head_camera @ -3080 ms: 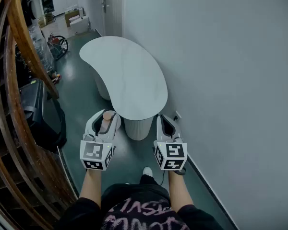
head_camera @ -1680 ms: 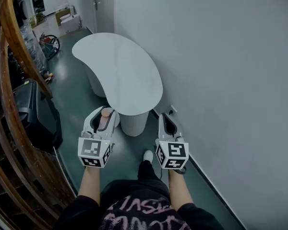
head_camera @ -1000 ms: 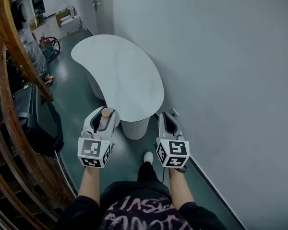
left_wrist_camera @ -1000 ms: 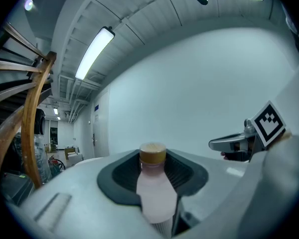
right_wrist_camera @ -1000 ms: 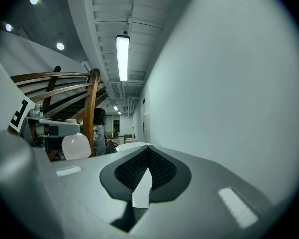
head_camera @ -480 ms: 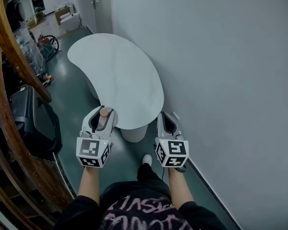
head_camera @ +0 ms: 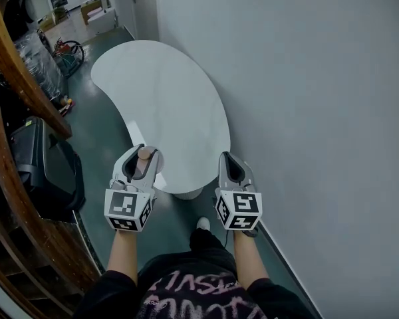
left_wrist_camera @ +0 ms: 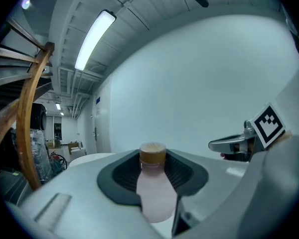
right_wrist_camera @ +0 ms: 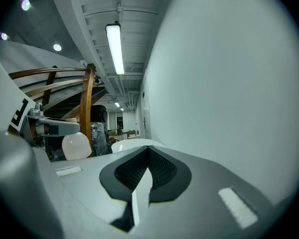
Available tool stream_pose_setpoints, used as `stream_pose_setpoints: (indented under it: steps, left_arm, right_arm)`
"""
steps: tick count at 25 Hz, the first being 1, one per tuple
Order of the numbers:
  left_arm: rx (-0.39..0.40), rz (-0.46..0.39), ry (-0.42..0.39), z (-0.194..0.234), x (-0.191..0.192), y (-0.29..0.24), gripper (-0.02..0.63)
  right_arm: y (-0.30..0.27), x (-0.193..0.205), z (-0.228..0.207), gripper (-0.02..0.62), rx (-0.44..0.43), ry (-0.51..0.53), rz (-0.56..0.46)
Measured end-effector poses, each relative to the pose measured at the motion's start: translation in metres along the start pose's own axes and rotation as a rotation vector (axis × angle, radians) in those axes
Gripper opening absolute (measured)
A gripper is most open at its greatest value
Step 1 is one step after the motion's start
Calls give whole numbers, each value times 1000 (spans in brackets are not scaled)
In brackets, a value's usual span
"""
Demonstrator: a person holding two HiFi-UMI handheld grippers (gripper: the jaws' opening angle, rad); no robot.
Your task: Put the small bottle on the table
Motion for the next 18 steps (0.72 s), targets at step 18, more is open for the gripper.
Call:
stream_pose_setpoints:
  steps: [18]
  left_arm:
    - [-82, 46, 11, 12, -9, -105, 144]
  right_arm:
    - [-100, -20, -67, 9, -79, 1, 40]
Point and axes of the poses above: the fingertips, and each gripper's own axes: y backward along the fingers, z to its left, x out of its underside, the point moved 5 cm from there along y, backward along the fingers, and after that the axes turned 4 degrees about -z, right-handed, at the moved point
